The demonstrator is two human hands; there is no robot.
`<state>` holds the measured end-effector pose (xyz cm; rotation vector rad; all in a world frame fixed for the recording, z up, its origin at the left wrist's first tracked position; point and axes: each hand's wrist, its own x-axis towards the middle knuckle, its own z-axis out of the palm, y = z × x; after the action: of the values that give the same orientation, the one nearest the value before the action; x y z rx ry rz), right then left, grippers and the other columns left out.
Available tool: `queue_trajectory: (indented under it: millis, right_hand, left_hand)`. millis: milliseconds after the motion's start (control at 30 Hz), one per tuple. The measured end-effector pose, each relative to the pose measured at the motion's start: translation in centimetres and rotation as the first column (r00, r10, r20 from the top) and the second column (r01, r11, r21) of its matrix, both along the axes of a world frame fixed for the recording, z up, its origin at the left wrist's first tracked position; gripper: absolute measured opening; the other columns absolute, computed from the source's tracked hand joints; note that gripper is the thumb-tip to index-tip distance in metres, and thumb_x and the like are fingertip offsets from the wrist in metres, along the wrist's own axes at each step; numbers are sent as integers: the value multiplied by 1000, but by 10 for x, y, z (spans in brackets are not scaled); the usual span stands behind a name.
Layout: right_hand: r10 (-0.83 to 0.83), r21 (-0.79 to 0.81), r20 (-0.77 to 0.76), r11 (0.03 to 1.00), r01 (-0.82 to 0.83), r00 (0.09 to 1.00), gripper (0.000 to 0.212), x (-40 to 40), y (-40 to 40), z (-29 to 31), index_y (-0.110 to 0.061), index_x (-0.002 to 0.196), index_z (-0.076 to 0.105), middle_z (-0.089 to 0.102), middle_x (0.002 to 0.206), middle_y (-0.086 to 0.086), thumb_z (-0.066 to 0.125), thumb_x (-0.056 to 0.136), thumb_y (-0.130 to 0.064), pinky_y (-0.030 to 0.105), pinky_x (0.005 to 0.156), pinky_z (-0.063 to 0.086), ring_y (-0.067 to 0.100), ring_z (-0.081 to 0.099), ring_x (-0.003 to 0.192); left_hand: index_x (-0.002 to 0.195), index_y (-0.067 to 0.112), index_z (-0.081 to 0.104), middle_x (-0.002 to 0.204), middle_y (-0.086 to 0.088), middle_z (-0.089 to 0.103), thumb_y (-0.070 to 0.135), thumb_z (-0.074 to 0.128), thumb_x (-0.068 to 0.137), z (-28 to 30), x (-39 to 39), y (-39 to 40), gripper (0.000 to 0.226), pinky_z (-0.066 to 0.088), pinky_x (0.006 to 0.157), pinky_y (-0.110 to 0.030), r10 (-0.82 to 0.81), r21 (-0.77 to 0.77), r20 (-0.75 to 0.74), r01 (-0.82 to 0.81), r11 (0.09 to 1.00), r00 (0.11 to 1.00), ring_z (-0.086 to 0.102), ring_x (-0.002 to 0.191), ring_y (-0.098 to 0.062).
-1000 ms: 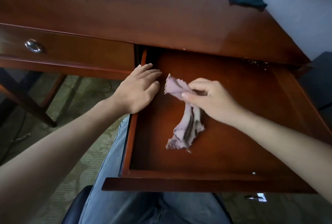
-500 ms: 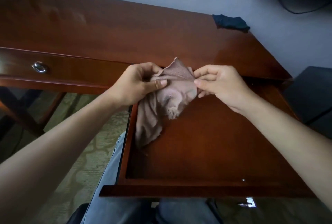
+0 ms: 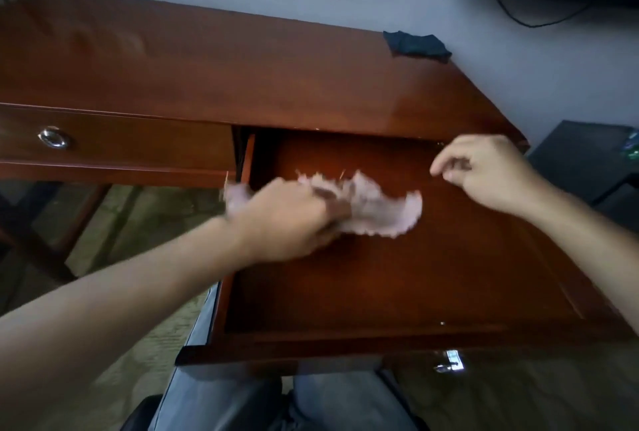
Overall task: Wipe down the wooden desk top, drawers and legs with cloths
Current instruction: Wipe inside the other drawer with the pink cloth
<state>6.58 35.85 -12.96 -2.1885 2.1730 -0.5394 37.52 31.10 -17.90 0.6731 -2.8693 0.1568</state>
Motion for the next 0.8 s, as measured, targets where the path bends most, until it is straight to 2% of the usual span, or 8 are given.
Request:
queue_trajectory:
  millis: [133, 267, 400, 500, 567, 667, 733, 800]
  right_hand:
    - [0, 180, -117, 983, 21, 993, 32, -1, 17, -24, -44, 87, 71, 66, 101, -22, 67, 94, -13, 39, 82, 57, 3, 62, 89]
    - [224, 56, 27, 973, -226, 974, 31, 46, 11, -50, -22, 105, 78, 72, 112, -10, 60, 93, 0, 35, 97, 52, 3, 61, 99]
    - [461, 219, 45, 861, -459, 886, 34, 91, 7, -102, -24, 137, 61, 56, 142, -10, 49, 106, -22, 39, 125, 19, 6, 47, 134]
    - [558, 213, -90, 820, -531, 825, 44, 73, 5, -126, -21, 149, 51, 41, 159, -6, 49, 105, -18, 28, 127, 3, 9, 28, 150]
    - [492, 215, -130, 861, -460, 861, 56, 47, -5, -127, -21, 154, 45, 35, 163, -4, 49, 99, -7, 20, 125, -1, 10, 22, 153]
    - [289, 239, -190, 941, -241, 938, 55, 34, -22, -126, -24, 157, 38, 30, 166, -2, 41, 103, -14, 41, 128, 14, 14, 20, 155]
    - [82, 298, -164, 954, -29, 983, 55, 52, -31, -128, -26, 159, 30, 20, 169, -3, 32, 106, -39, 50, 127, 10, 17, 11, 157]
    - [-116, 355, -135, 922, 157, 984, 80, 76, -43, -134, -25, 160, 21, 9, 170, 1, 18, 95, -71, 61, 123, 6, 29, 3, 157]
  left_hand:
    - [144, 32, 48, 136, 0, 54, 73, 28, 100, -41, -6, 10, 63, 50, 83, -37, 29, 73, 332, -56, 996, 943, 58, 123, -24]
    - [152, 30, 47, 158, 6, 42, 61, 26, 106, -35, -11, 14, 59, 32, 119, -38, -60, 506, 186, -44, 862, 981, 34, 147, -15]
    - [151, 25, 41, 143, -3, 47, 47, 38, 107, -37, 1, 3, 49, 48, 98, -35, 152, 70, 299, -181, 981, 942, 48, 130, -23]
    - [146, 22, 43, 138, -6, 47, 53, 32, 102, -49, 14, 3, 55, 52, 88, -37, 191, 21, 337, -210, 977, 922, 52, 125, -26]
    - [146, 21, 45, 144, -3, 46, 58, 35, 99, -55, 19, 3, 60, 53, 95, -39, 141, 123, 307, -186, 975, 941, 49, 129, -24]
    - [143, 29, 55, 147, 10, 53, 47, 49, 102, -55, 20, -3, 45, 51, 102, -38, 84, 348, 129, -125, 929, 988, 52, 132, -13]
    - [124, 32, 67, 126, 11, 67, 41, 43, 99, -49, 19, -11, 36, 57, 89, -38, 89, 243, 44, -97, 965, 995, 66, 113, -16]
    - [104, 26, 72, 106, 5, 72, 36, 39, 93, -49, 19, -25, 37, 56, 90, -41, 133, 65, 55, -136, 989, 990, 70, 99, -24]
